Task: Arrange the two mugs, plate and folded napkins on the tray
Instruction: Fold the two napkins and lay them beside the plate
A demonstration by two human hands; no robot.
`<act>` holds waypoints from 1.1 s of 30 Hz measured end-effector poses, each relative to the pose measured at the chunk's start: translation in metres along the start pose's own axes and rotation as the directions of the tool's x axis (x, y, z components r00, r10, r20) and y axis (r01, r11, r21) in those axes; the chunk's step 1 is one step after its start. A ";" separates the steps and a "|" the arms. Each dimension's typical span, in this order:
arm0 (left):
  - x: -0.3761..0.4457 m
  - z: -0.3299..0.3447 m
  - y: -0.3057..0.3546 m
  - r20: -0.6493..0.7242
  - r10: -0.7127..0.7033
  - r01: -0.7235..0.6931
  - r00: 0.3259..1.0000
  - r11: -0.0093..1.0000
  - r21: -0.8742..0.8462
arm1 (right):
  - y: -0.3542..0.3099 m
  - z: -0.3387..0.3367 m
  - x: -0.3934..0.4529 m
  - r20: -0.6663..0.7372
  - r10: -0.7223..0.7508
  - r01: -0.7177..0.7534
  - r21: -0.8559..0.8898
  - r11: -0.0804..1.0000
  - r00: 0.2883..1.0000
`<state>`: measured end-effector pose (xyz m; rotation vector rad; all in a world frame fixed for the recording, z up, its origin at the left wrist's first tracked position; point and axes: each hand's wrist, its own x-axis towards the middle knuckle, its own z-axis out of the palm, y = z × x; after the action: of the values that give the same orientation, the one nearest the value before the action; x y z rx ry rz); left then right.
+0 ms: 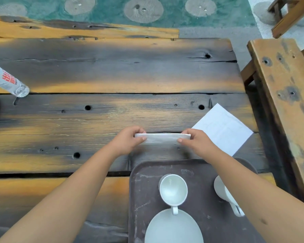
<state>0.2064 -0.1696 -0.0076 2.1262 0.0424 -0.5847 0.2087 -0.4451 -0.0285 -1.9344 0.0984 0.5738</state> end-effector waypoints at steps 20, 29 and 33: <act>-0.203 0.047 0.043 -0.103 -0.233 0.068 0.967 0.627 -0.776 | -0.037 0.042 -0.190 -0.270 -0.060 0.162 0.375 0.913 0.961; -0.215 0.063 0.034 -0.216 -0.233 0.038 0.948 0.760 -0.649 | -0.026 0.065 -0.226 -0.379 0.014 0.166 0.437 0.884 0.925; -0.212 0.069 0.031 -0.187 -0.195 0.047 0.963 0.802 -0.595 | -0.018 0.067 -0.240 -0.436 0.072 0.128 0.412 0.902 0.897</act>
<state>-0.0013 -0.2031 0.0724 1.5734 0.4472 -0.3216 -0.0204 -0.4233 0.0700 -1.5881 0.4513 0.0621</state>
